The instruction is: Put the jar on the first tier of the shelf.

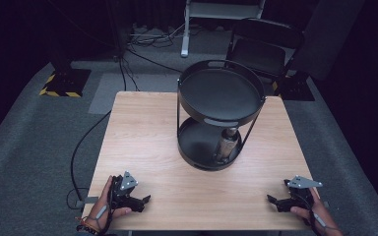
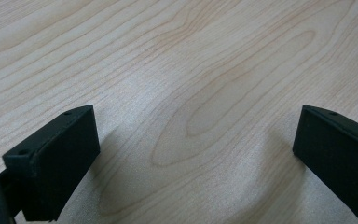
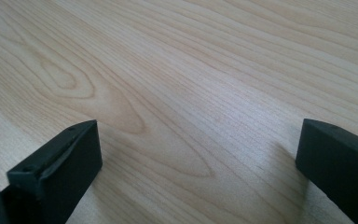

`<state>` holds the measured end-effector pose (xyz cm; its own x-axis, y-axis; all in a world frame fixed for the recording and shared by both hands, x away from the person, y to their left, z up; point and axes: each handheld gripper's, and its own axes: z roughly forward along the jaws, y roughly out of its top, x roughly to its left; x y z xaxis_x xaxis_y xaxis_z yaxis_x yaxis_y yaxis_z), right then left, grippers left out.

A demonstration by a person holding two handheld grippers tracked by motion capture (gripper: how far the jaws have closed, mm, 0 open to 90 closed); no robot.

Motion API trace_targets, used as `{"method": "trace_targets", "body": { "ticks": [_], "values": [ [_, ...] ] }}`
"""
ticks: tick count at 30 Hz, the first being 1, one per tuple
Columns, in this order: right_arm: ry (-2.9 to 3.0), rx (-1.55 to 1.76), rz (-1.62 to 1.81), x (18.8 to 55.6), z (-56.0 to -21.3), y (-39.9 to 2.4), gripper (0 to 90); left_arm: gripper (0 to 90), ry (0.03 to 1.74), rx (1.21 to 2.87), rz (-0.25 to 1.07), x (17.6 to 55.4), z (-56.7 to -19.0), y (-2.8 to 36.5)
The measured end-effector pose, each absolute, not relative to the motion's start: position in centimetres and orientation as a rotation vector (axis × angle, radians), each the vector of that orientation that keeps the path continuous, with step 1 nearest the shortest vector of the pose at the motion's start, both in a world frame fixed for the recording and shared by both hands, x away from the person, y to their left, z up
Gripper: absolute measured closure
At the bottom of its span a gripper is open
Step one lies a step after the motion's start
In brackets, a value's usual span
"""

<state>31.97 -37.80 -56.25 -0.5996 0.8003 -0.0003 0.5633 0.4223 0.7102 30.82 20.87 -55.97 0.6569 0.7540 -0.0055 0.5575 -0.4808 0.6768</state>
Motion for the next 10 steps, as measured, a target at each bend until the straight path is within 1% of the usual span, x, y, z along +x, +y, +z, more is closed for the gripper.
{"method": "trace_targets", "body": {
  "ticks": [10],
  "values": [
    [2.348,1.165,0.978,32.03,-56.24,-37.82,0.0,0.1,1.01,2.216,0.386,30.84,-55.96,20.88]
  ]
}}
